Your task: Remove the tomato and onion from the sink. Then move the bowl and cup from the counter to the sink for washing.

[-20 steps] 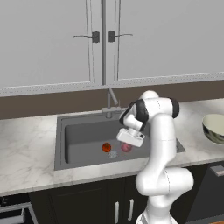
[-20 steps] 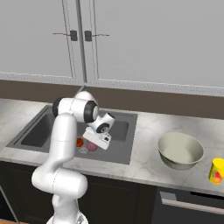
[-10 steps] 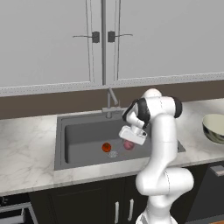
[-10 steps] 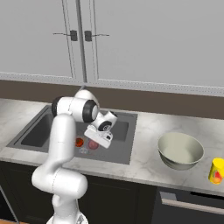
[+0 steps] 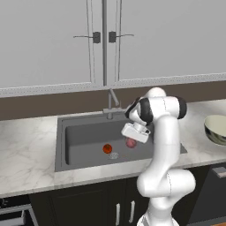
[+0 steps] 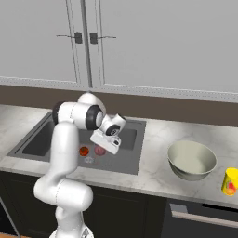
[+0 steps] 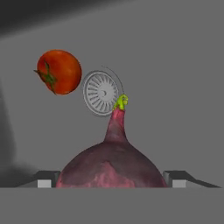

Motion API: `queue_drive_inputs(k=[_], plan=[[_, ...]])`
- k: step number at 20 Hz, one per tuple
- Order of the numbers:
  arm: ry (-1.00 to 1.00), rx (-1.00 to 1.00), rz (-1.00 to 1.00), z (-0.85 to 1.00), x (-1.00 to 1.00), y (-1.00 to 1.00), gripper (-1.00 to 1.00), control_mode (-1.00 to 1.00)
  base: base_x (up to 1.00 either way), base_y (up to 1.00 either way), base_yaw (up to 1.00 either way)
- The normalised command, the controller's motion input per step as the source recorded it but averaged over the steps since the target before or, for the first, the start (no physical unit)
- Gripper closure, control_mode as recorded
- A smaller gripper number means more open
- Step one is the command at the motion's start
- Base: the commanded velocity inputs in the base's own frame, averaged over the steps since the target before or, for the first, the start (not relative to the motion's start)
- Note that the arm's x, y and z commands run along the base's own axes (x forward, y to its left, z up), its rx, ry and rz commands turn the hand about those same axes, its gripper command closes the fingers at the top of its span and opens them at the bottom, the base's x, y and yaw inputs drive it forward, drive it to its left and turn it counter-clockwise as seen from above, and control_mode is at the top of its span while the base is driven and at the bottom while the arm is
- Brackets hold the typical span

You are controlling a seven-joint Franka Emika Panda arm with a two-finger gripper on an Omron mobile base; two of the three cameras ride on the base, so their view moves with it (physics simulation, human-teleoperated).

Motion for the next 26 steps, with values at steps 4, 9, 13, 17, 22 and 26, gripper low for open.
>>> queue_drive_inputs(k=[4,9,13,17,22,26], plan=[[0.00,0.00,0.00,0.26,-0.06,-0.07,1.00,-1.00,0.00,0.00,0.00],[-0.02,0.00,0.00,0.24,-0.09,-0.08,1.00,-1.00,0.00,0.00,0.00],[-0.07,0.00,0.00,0.24,-0.13,-0.08,1.00,-1.00,0.00,0.00,0.00],[-0.14,0.00,0.00,0.27,-0.15,-0.06,1.00,-1.00,0.00,0.00,0.00],[-0.19,0.00,0.00,0.28,-0.18,-0.05,1.00,-1.00,0.00,0.00,0.00],[-0.20,-0.02,0.00,0.27,-0.19,-0.06,1.00,-1.00,0.00,0.00,0.00]])
